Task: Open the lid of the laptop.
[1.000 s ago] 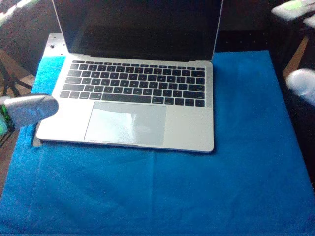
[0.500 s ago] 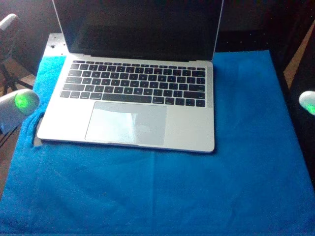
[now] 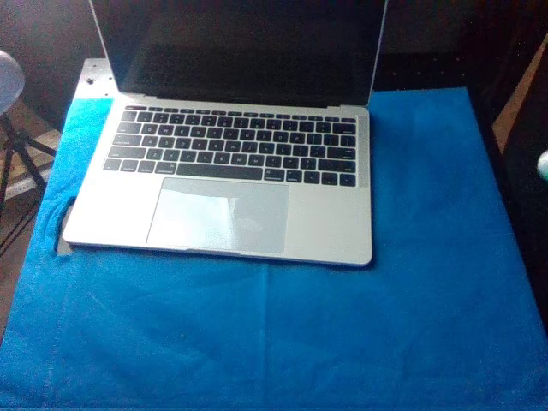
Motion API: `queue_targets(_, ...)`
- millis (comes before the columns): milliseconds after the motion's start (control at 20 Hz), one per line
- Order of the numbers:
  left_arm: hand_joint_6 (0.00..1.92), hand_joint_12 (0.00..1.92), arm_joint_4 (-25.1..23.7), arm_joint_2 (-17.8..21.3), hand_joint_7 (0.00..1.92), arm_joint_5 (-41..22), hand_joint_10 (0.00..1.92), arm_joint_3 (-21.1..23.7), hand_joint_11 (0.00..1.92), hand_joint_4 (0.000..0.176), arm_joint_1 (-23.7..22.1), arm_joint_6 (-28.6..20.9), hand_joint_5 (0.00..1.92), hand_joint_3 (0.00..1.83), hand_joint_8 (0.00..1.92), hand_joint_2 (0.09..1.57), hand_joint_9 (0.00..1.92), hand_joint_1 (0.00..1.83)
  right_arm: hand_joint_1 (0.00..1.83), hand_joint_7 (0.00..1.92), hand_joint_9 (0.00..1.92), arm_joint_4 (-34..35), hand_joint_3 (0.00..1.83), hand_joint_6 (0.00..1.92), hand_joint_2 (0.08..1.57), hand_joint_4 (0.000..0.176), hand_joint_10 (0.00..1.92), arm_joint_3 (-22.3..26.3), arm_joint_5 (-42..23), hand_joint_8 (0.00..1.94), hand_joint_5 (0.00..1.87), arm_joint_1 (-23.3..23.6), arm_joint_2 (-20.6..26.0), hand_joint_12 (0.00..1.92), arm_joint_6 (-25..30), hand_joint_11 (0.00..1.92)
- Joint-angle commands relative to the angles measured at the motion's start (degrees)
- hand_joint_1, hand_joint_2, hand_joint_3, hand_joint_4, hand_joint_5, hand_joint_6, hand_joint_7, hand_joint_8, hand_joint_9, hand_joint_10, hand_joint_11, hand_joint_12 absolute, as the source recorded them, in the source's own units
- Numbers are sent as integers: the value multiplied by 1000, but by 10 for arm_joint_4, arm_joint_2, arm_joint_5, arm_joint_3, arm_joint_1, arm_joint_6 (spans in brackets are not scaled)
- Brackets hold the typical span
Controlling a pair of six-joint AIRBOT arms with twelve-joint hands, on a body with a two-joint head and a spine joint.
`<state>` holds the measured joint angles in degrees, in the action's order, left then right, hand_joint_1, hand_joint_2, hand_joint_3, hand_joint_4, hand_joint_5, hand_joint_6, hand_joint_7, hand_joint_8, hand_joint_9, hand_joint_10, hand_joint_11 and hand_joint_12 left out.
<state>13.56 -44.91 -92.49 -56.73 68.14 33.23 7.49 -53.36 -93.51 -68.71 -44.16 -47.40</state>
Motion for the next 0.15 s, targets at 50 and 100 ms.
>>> queue_targets(50, 8, 270, -15, 16, 84, -68, 12, -4, 6, 0, -36, 24, 87, 0, 3, 1136, 142, 307, 359, 102, 186, -14, 0, 5, 1187, 0, 1, 1, -75, 0, 164, 36, 22, 717, -19, 0)
queue_targets(100, 8, 270, -24, 20, 84, -68, 12, -4, 6, 0, -52, 35, 87, 0, 3, 1136, 142, 307, 359, 102, 186, -24, 0, 5, 1187, 0, 1, 2, -75, 0, 164, 48, 27, 717, -29, 0)
